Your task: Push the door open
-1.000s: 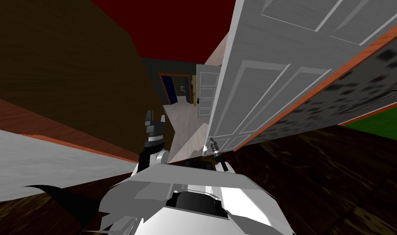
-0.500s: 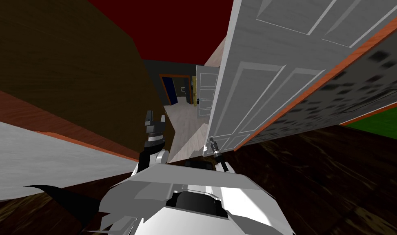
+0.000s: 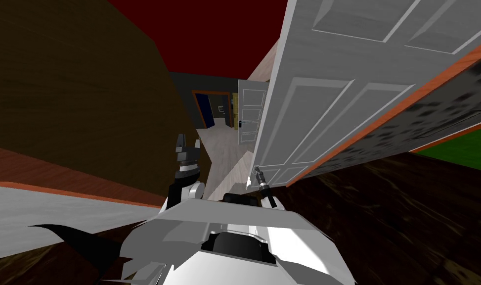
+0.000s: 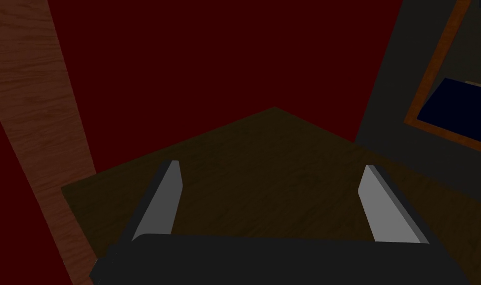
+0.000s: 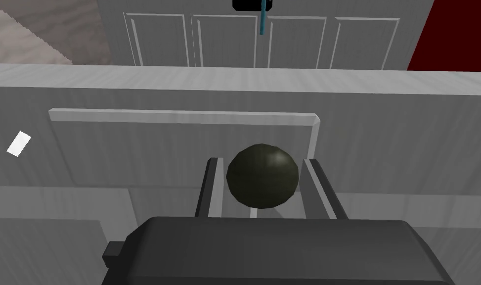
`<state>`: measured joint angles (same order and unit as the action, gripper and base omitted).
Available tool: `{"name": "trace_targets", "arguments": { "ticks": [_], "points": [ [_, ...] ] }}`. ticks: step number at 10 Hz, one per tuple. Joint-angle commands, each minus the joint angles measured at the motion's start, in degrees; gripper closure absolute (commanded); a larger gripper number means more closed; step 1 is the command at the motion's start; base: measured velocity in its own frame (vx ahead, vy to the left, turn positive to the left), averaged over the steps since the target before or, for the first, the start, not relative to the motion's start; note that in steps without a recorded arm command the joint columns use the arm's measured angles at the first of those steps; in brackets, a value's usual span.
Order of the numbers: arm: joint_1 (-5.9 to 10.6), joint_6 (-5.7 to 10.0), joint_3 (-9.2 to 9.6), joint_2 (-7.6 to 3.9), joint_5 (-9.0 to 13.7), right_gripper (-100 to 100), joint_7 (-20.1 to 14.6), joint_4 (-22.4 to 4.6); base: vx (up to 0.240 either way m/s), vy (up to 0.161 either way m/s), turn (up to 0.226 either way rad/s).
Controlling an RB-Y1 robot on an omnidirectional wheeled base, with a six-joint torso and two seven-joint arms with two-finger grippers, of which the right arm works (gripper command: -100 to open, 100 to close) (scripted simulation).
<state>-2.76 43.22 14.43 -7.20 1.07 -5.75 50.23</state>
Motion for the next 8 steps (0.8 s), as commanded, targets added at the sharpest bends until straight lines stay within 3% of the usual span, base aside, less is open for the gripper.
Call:
{"name": "trace_targets", "arguments": {
  "ticks": [1, 5, 8],
  "points": [
    [0.24, -0.08, -1.5, -0.26, 0.5, 100, 0.4, 0.4, 0.204, 0.065, -0.043],
    [1.13, -0.07, -4.72, 0.2, 1.6, 100, 1.6, -0.8, 0.194, 0.098, -0.052],
    [1.62, -0.07, -6.5, 0.47, 2.2, 100, 2.2, -1.5, 0.126, 0.081, -0.046]
  ]
}}
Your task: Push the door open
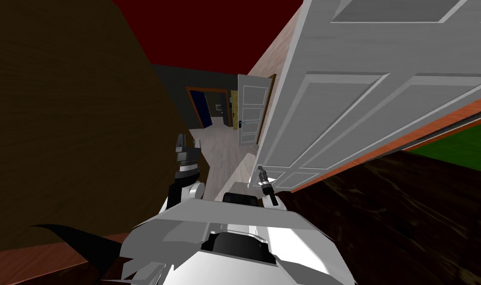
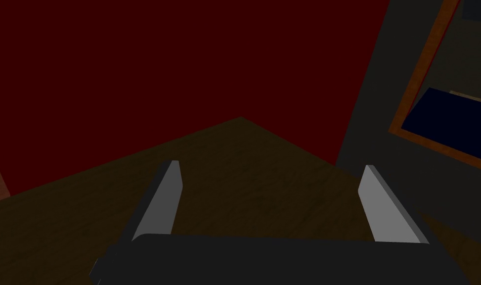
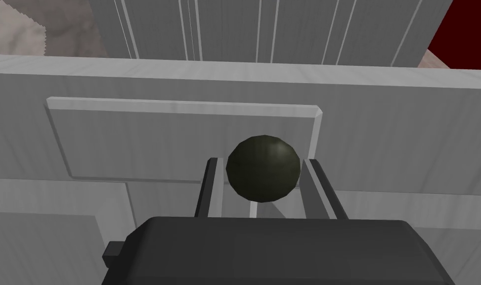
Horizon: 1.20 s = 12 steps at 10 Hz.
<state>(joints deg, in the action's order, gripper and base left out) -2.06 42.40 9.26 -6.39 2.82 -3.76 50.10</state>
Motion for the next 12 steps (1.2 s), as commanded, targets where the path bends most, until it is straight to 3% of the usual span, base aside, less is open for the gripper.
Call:
{"name": "trace_targets", "arguments": {
  "ticks": [1, 5, 12],
  "points": [
    [1.05, 0.76, -1.79, -0.28, 0.6, 100, 0.4, -1.5, 0.124, 0.084, -0.065],
    [1.55, 0.76, -3.6, 0.0, 1.3, 100, 1.1, -2.2, 0.123, 0.065, -0.035],
    [3.0, 0.76, -8.87, 0.92, 3.1, 100, 3.0, -4.2, 0.152, 0.098, -0.064]
  ]
}}
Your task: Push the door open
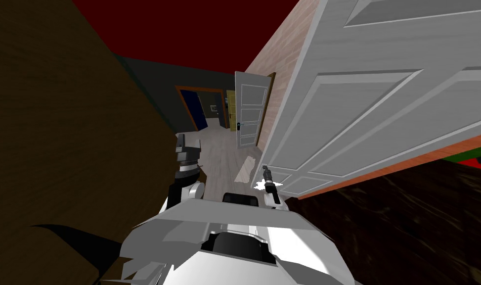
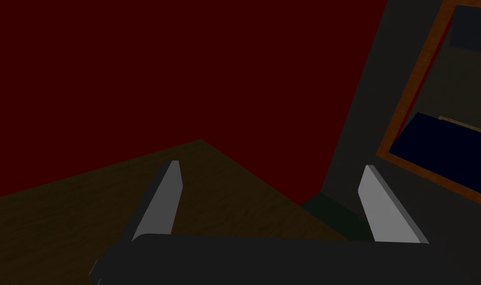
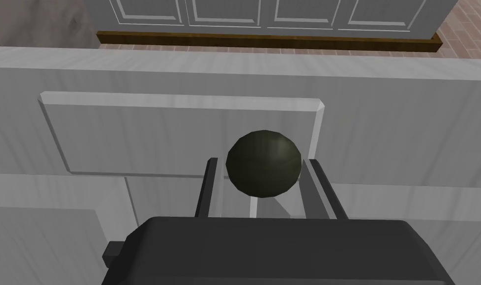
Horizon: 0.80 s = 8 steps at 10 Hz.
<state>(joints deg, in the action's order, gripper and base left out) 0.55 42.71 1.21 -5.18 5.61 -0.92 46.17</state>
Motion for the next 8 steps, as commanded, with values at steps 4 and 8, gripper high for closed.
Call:
{"name": "trace_targets", "arguments": {
  "ticks": [4, 8],
  "points": [
    [0.96, 0.45, -2.91, 0.18, 1.0, 100, 0.9, -1.1, 0.162, 0.081, -0.049],
    [0.96, 0.45, -4.06, -0.08, 1.6, 100, 1.2, -1.4, 0.13, 0.047, -0.038]
  ]
}}
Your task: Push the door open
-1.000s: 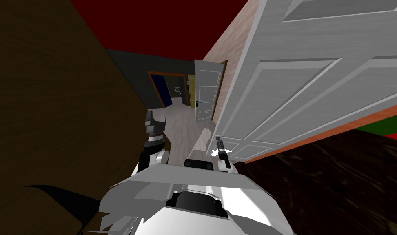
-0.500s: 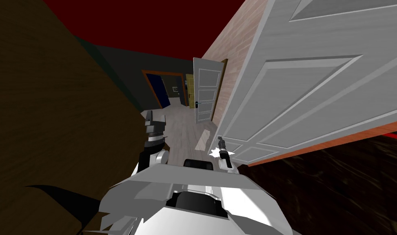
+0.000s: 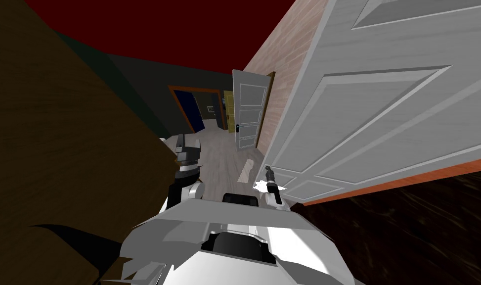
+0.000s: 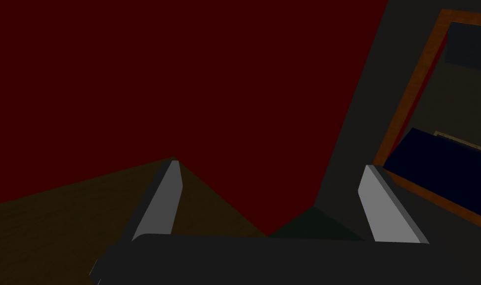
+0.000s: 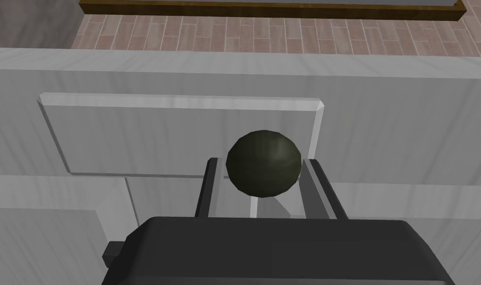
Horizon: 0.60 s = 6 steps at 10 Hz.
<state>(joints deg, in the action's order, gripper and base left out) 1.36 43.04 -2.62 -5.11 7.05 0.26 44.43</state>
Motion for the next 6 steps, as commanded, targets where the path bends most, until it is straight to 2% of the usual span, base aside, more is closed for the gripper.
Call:
{"name": "trace_targets", "arguments": {
  "ticks": [1, 6],
  "points": [
    [0.2, 0.15, -0.77, -0.21, 0.4, 100, 0.2, 0.3, 0.193, 0.045, -0.043],
    [0.47, 0.32, -4.21, -0.34, 2.1, 100, 1.4, -0.4, 0.196, 0.055, -0.063]
  ]
}}
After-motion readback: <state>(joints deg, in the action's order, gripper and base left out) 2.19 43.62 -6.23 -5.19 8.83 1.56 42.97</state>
